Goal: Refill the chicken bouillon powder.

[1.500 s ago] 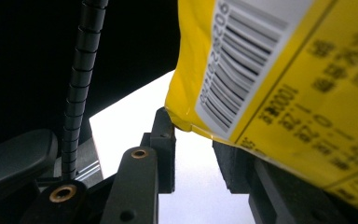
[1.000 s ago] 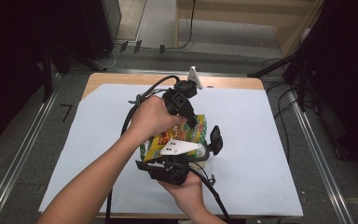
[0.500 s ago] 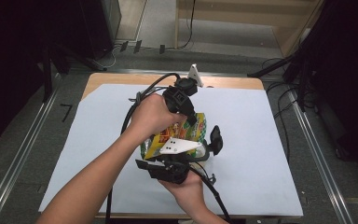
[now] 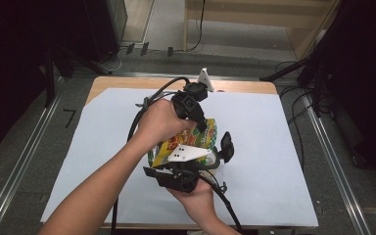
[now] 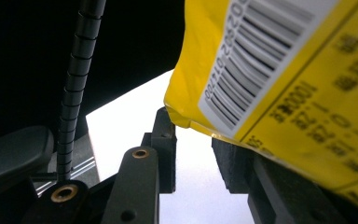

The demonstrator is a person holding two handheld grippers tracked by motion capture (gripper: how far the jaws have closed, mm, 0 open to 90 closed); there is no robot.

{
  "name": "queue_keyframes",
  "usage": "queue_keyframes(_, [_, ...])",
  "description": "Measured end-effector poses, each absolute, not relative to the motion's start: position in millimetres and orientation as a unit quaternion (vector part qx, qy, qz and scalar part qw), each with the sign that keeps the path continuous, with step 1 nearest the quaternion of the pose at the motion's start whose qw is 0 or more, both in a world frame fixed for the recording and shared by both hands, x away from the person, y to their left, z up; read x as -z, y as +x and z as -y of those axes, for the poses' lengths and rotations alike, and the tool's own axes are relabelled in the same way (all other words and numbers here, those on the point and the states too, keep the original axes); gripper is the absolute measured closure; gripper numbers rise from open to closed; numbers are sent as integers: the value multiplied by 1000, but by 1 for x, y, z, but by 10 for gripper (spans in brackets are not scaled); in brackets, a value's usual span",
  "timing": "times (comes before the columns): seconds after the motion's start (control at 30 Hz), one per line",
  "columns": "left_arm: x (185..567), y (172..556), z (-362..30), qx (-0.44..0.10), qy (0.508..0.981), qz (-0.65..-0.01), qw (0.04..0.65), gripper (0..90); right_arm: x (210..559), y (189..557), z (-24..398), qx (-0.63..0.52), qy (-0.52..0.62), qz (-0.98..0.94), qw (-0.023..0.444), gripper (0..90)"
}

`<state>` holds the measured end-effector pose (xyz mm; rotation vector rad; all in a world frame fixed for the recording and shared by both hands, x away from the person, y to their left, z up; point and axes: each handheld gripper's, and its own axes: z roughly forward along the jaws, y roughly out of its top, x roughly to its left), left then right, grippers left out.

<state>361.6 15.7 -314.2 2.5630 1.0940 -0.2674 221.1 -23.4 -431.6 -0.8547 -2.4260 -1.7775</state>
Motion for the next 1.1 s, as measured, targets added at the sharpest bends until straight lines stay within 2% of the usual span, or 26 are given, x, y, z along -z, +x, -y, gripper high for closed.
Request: queue_keyframes(1.1, [316,373,-6,87,904,-380,178,846,436,233,32,560,-280,779,-11,722])
